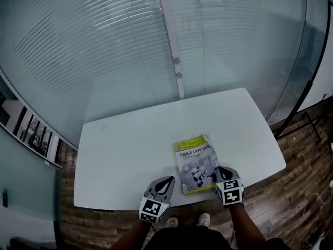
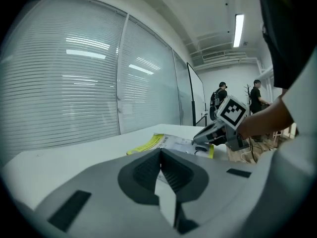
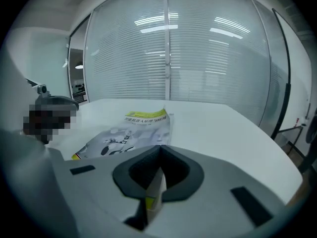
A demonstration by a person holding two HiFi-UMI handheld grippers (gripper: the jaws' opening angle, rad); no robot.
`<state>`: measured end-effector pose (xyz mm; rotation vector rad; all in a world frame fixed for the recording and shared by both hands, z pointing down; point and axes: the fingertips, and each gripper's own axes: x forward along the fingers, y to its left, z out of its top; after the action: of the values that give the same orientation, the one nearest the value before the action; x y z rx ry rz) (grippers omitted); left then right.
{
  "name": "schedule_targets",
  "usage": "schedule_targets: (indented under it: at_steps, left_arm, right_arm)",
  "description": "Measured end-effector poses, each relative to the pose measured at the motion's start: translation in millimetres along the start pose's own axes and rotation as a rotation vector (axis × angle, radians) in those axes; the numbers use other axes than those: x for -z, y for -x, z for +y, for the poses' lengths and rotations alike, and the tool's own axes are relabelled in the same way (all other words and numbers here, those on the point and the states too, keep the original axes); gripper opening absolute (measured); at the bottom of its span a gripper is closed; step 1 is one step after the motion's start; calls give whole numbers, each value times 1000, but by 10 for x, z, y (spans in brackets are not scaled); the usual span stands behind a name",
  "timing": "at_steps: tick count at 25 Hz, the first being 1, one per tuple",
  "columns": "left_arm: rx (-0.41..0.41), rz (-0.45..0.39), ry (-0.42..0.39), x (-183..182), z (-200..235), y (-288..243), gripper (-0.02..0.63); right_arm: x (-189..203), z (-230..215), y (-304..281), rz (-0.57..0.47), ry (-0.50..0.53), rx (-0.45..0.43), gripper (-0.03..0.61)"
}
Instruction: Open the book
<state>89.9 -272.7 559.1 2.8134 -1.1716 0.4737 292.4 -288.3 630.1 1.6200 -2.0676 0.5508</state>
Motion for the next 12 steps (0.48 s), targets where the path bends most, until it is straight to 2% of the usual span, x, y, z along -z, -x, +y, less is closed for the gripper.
schedule_targets:
  at_steps: [5, 9, 12]
  left_arm:
    - [-54, 17, 57, 113, -102, 100, 14]
    - [-106, 11, 108, 177, -143, 218, 14]
    - [-134, 13, 139, 226, -141, 288, 14]
  right_arm:
    - [38, -82, -115, 66, -9, -39, 6]
    - [78, -129, -201, 124, -94, -78, 11]
    - [55, -106, -227, 150, -164, -115, 67]
